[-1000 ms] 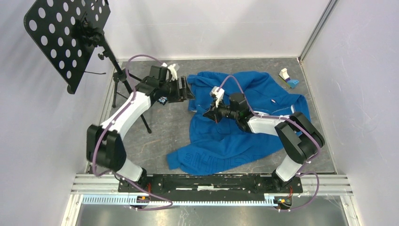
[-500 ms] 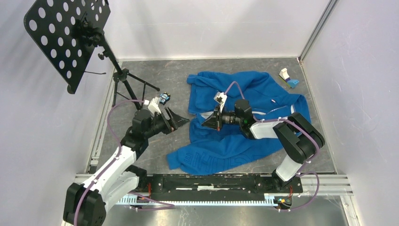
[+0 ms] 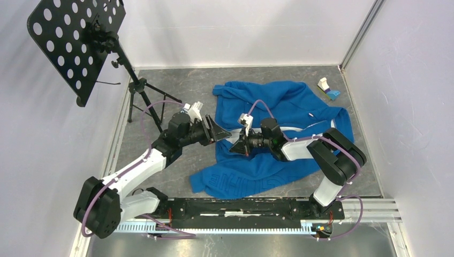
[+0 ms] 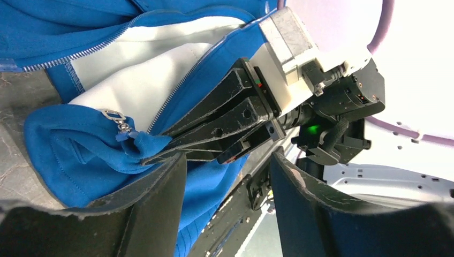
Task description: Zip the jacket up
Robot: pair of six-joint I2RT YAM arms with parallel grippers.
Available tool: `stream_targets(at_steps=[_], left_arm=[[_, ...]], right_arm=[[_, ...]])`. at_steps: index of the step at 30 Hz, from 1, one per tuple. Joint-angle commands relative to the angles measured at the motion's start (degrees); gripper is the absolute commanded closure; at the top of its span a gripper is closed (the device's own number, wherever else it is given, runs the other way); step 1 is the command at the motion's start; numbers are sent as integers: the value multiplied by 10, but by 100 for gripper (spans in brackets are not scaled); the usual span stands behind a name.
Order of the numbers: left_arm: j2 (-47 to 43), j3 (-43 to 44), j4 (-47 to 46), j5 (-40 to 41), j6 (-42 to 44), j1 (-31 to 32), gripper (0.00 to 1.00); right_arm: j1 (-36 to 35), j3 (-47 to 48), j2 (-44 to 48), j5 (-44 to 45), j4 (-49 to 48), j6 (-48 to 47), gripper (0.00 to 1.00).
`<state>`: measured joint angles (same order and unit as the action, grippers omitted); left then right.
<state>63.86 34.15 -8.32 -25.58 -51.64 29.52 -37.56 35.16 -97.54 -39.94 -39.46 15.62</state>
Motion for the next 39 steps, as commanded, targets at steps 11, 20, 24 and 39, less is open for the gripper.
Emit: stream_targets(at_steps=[11,20,24,39], left_arm=[[29,62,136,158,65,44,37],[103,54,69,124,49,46,72],[62,-1,55,142,75,45,98],[-55,-260,-205,158,89,45,98]], right_arm=[[-11,2,4,5,-11,-13,100],[-14,-12,17,17,-8,-28,98],[-14,-6,32,39,35,-58,72],[-15,78,-30,5,59,-23,41]])
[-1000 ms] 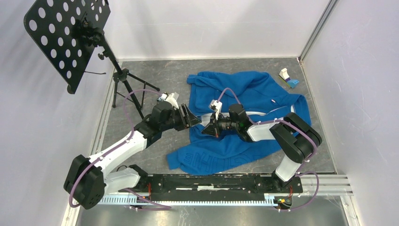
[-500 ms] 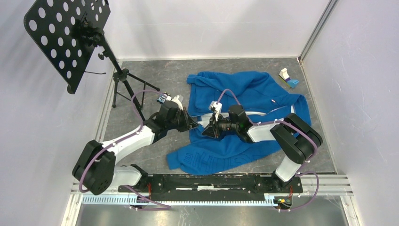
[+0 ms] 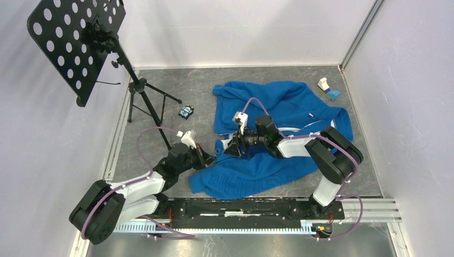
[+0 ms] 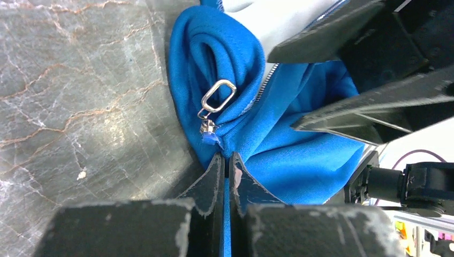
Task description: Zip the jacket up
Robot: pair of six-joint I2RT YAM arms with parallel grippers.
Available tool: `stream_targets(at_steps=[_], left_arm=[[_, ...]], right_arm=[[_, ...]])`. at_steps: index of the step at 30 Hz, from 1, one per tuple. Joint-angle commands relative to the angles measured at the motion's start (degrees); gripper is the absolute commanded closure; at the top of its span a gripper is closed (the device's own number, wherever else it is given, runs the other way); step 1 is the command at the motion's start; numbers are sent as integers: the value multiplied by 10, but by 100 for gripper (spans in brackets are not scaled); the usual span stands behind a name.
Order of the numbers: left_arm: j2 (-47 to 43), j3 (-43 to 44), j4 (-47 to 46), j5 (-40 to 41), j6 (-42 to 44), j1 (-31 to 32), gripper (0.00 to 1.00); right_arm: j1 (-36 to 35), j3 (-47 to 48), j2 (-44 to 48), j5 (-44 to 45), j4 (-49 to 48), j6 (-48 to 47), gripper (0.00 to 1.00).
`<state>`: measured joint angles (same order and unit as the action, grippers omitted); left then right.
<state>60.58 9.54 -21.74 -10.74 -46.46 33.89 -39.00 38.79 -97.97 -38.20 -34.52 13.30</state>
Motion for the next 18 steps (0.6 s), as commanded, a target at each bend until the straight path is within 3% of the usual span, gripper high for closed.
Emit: stream_targets(at_steps=[1,5,9,18], left_arm=[[-29,-17,-74,11,41,1,98],[-64,-38,-114,11,65,2,98],[-102,-43,-139,13,113,3,98],[-139,-30,-221,-35,270,2,98]], right_arm=[[-3,45,-34,-18,15,-6,42],[-13,46,-45,-18,45,-33,51],[-14,-3,-9,-13,30,-43,53],[-15,-116,104,-75,-154,-26,65]])
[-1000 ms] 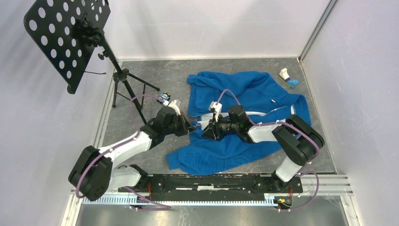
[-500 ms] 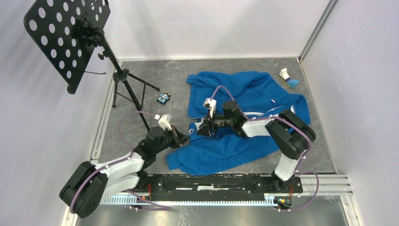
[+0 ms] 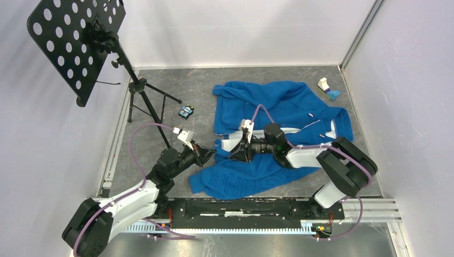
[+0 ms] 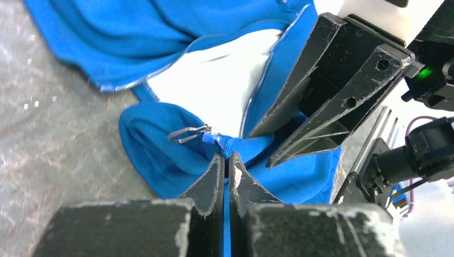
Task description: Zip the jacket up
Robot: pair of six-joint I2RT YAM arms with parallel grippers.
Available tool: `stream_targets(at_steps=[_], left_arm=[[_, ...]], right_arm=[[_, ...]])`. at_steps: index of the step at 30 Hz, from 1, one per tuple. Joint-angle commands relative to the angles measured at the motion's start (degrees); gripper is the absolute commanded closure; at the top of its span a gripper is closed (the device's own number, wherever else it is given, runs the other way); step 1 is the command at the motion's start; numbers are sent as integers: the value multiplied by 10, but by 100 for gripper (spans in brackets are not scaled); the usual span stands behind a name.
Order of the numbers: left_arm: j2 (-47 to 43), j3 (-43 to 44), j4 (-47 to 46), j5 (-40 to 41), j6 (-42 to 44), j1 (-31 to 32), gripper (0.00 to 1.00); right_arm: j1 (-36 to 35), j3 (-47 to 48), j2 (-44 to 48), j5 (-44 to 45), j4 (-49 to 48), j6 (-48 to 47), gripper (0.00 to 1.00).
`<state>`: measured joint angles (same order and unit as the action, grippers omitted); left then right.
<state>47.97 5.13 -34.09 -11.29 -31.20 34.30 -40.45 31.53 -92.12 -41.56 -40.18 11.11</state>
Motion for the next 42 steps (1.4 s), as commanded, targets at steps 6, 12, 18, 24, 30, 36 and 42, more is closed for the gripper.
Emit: stream_targets(at_steps=[6,12,18,24,30,36,42], left_arm=[[36,17,-195,-138,180,-1,98],[82,34,-212,-222,205,-1,98],[61,34,-197,-235,220,-1,98],[64,35,-196,-257,218,-1,98],[59,50,-187,-267,216,-1,98],[51,71,-167,-270,223,0,98],[46,79,-116,-234,249,-1,98]], right_arm=[[-1,-30,47,-59,-107,9,68],[14,52,48,-14,25,-29,50],[41,65,40,-94,40,-5,25],[41,54,14,-199,-51,38,24],[38,32,-10,-241,-192,139,20],[36,17,-42,-263,-389,279,26],[46,-24,-27,-256,-549,386,42]])
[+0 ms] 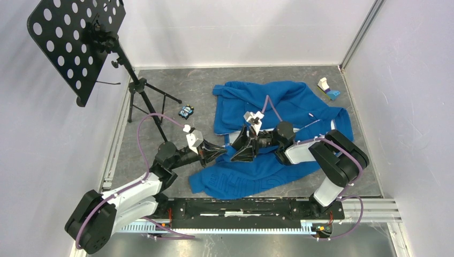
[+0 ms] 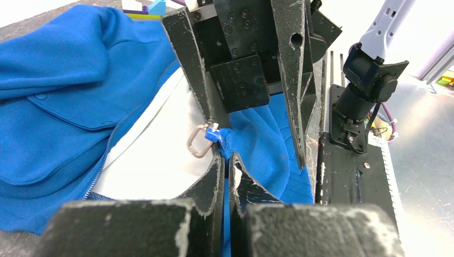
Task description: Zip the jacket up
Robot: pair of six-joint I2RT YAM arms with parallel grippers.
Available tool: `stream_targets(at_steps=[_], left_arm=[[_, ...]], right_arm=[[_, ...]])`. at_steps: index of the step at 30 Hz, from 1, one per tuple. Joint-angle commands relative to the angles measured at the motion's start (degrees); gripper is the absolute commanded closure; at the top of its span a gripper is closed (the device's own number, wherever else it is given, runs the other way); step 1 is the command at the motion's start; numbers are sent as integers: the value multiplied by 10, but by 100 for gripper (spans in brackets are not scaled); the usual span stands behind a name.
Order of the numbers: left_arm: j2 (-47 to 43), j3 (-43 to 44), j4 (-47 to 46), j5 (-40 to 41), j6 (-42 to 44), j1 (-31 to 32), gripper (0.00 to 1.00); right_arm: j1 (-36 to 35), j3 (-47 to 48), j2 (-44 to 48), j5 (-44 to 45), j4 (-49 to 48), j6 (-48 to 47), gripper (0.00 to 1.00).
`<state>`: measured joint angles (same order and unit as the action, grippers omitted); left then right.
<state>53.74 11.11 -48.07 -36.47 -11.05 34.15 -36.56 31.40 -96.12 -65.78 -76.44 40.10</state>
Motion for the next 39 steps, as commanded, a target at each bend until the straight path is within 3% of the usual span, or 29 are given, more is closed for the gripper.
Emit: stream_targets(at_steps=[1,8,13,16,22,23,26,29,39], left_arm=[[-12,14,21,25,50,1,98],[-8,11,48,43,57,1,98],[-6,15,50,35,50,1,98],[-1,13,28,26,36,2,98],[2,7,6,16,-13,2,98],[2,7,8,19,-27,1,94],[-2,3,16,33,-82,1,67],[-3,-19,-36,35,-141,0,45],[39,-16,-105,60,-177,0,29]], right_arm=[[13,-30,20,-10,-188,92,43],[21,-50,73,16,-49,-17,50],[19,-34,92,39,100,-117,60],[18,-35,84,47,91,-114,65],[13,-24,96,77,139,-152,91],[11,-21,100,81,149,-160,99],[8,-28,116,97,160,-184,100],[9,-33,123,105,162,-193,100],[5,-38,114,83,110,-157,100]])
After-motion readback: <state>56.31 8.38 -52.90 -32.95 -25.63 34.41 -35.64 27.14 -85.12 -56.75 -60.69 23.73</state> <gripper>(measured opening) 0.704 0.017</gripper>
